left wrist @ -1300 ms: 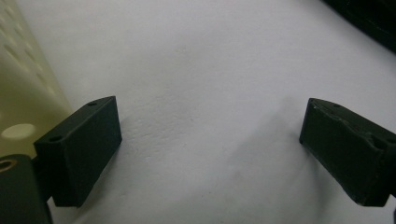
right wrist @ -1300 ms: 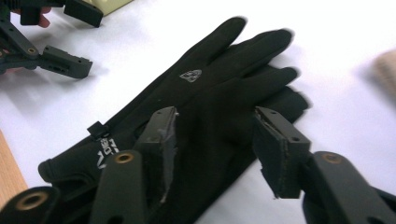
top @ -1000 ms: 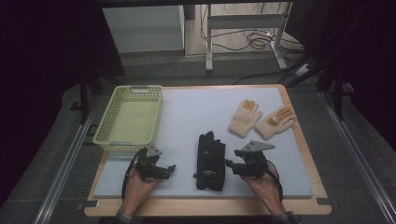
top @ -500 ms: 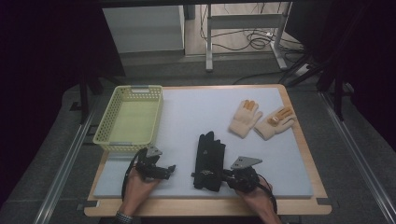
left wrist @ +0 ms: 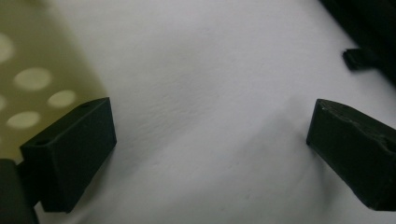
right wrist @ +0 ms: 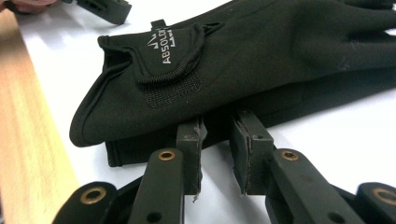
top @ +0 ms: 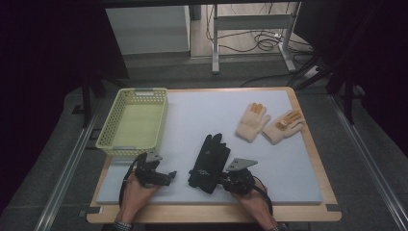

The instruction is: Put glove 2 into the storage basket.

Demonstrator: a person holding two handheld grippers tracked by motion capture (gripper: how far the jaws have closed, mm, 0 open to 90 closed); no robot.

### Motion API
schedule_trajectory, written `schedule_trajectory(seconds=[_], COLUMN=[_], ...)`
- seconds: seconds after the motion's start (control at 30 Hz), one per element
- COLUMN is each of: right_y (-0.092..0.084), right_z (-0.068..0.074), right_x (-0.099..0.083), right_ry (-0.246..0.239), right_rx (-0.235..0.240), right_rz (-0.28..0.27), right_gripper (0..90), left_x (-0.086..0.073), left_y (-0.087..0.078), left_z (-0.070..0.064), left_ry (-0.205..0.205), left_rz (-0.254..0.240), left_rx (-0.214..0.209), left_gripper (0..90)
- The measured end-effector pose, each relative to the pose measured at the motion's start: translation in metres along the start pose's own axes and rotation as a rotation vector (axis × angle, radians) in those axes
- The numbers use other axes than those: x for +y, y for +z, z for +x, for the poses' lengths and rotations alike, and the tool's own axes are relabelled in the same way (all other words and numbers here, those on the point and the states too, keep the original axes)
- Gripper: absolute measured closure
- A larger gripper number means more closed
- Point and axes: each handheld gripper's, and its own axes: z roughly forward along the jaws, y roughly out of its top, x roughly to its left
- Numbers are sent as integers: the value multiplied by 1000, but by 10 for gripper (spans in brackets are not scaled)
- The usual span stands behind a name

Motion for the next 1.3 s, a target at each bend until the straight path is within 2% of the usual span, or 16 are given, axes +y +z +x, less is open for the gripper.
schedule_trajectory(seconds=[0.03,0.1,0.6,0.73,0.77,0.83,0.97,1.0,1.03,1.13,1.17,1.23,1.3], right_y=[3,7,41,43,40,39,24,15,15,-1,-11,-16,-32], right_z=[1,2,3,4,4,4,1,-4,-4,-14,-22,-26,-40], right_x=[2,6,34,36,36,36,33,31,31,26,22,19,10], right_ry=[-3,-6,-42,-49,-53,-57,-50,-51,-51,-44,-32,-25,6], right_rx=[-4,-11,-56,-59,-58,-55,-48,-69,-69,-109,-135,-150,-183], right_rz=[0,4,7,9,19,21,7,3,3,-7,-12,-16,-31], right_gripper=[725,722,700,668,623,608,556,542,532,488,449,436,379], left_x=[-2,-2,-3,-3,-3,-3,-3,-3,-3,-3,-3,-3,-3], left_y=[-2,-2,-2,-2,-2,-2,-2,-2,-2,-2,-2,-2,-2], left_z=[3,5,5,5,5,5,5,5,5,5,5,5,5], left_ry=[13,9,11,11,11,11,9,9,9,10,10,10,10], left_rz=[-4,-1,-4,-4,-5,-5,-6,-6,-6,-5,-6,-6,-6], left_rx=[0,-6,-9,-9,-9,-10,-10,-10,-10,-10,-10,-10,-10], left_gripper=[43,25,27,27,27,27,28,28,28,27,27,28,28])
